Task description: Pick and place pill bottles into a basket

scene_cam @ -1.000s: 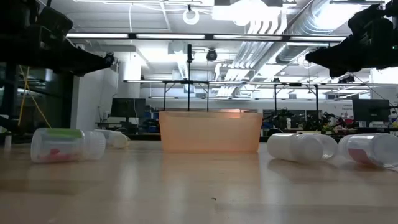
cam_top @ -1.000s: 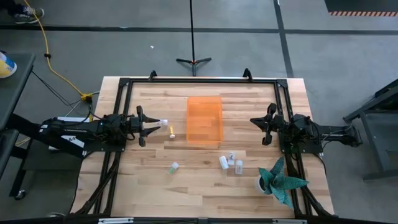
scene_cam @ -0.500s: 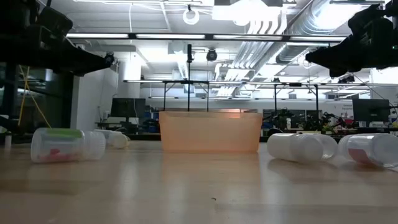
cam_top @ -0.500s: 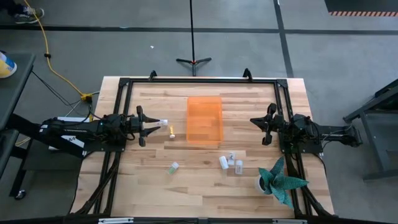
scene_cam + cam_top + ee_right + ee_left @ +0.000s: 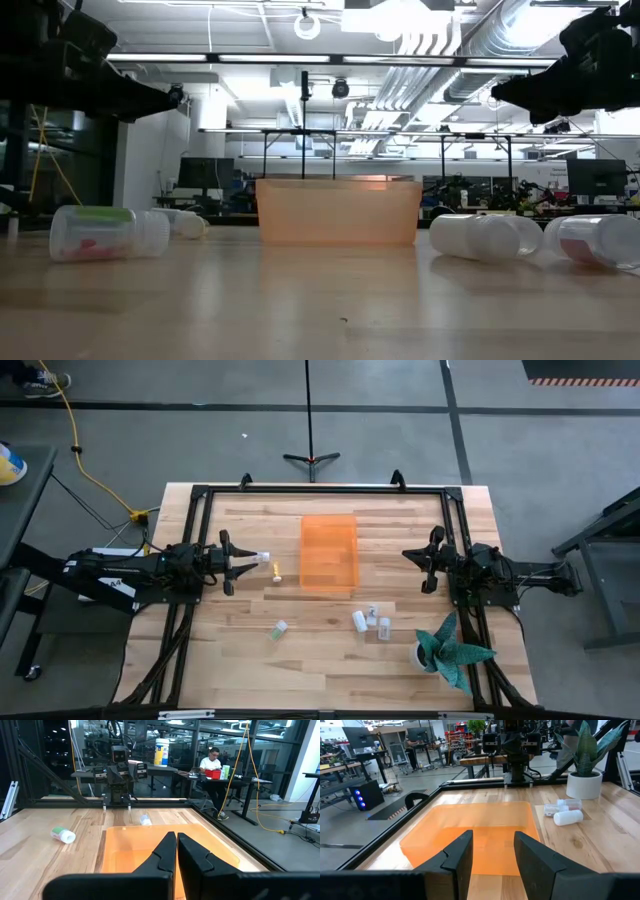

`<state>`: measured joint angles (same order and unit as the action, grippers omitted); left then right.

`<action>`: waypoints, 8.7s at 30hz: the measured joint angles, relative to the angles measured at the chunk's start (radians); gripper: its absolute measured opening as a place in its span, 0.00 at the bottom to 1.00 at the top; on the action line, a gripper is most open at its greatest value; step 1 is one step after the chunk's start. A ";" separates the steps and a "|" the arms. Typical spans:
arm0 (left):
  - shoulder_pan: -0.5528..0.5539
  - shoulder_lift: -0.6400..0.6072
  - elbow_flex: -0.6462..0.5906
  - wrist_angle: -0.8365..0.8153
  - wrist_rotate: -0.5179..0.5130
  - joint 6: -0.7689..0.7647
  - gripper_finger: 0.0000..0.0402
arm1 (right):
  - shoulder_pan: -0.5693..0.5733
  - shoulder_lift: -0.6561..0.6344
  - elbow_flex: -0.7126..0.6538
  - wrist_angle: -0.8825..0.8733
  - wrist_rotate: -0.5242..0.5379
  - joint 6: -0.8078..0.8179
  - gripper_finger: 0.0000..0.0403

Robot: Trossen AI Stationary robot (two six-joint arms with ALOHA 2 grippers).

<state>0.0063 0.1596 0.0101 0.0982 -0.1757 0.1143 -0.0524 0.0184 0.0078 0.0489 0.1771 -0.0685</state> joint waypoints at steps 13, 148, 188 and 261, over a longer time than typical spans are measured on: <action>0.000 0.000 0.000 0.000 0.000 0.000 0.44 | 0.000 0.000 0.000 0.003 0.000 0.000 0.02; 0.000 0.000 0.000 -0.023 -0.001 -0.006 0.44 | 0.255 1.829 1.115 -0.899 -0.265 1.709 0.48; 0.000 0.000 0.000 -0.023 -0.002 -0.006 0.44 | 0.222 1.845 1.115 -0.941 -0.512 1.727 0.48; 0.000 0.000 0.000 -0.033 -0.004 -0.007 0.44 | 0.386 1.998 1.409 -1.173 -0.234 1.842 0.48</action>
<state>0.0063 0.1593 0.0098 0.0653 -0.1795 0.1070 0.3340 2.0163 1.4170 -1.1244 -0.0567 1.7734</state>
